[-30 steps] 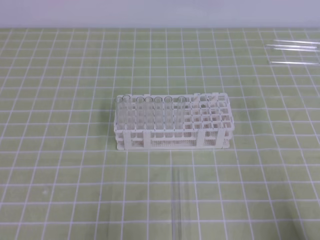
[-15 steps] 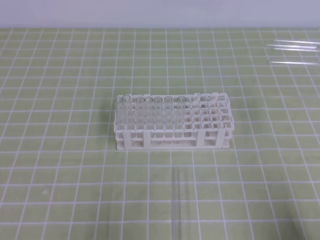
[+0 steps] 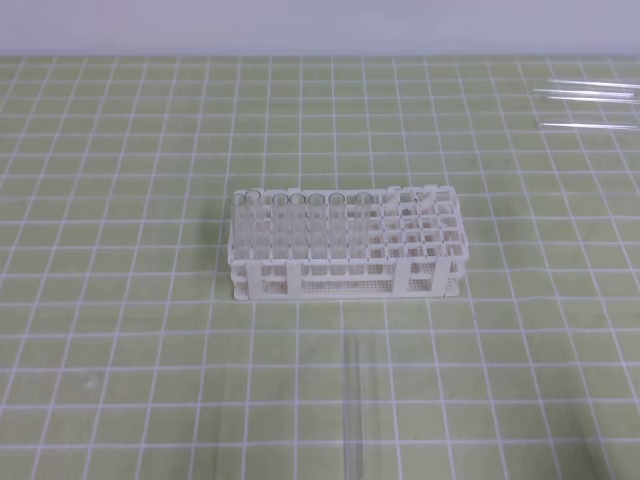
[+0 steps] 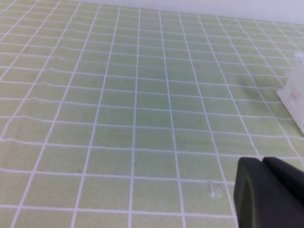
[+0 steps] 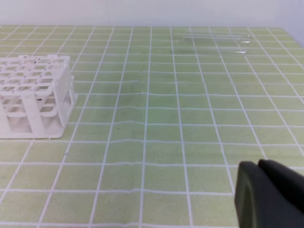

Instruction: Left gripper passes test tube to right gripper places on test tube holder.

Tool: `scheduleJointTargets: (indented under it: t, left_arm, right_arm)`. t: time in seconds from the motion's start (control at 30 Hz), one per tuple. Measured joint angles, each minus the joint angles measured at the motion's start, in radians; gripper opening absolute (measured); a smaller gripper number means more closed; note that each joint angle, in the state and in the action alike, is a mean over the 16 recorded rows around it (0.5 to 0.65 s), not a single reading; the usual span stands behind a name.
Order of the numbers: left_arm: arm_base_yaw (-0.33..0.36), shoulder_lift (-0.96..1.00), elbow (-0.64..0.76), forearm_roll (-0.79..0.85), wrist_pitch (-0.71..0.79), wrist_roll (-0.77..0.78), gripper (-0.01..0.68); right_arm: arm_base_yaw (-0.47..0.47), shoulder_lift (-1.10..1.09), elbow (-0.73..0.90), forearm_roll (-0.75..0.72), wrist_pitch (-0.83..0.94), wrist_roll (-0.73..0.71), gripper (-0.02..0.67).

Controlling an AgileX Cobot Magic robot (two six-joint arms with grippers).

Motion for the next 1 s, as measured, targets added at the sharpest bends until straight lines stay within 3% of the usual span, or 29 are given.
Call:
scheduleJointTargets:
  t: [0.57,1.0]
  left_arm:
    - [0.0,-0.008,0.003,-0.042,-0.059,-0.065,-0.003]
    - [0.0,-0.004,0.001,-0.116,-0.302,-0.263,-0.003]
  right_arm:
    - [0.0,0.0,0.0,0.0,0.0,0.0,-0.018]
    - [0.0,0.0,0.0,0.0,0.0,0.0,-0.018]
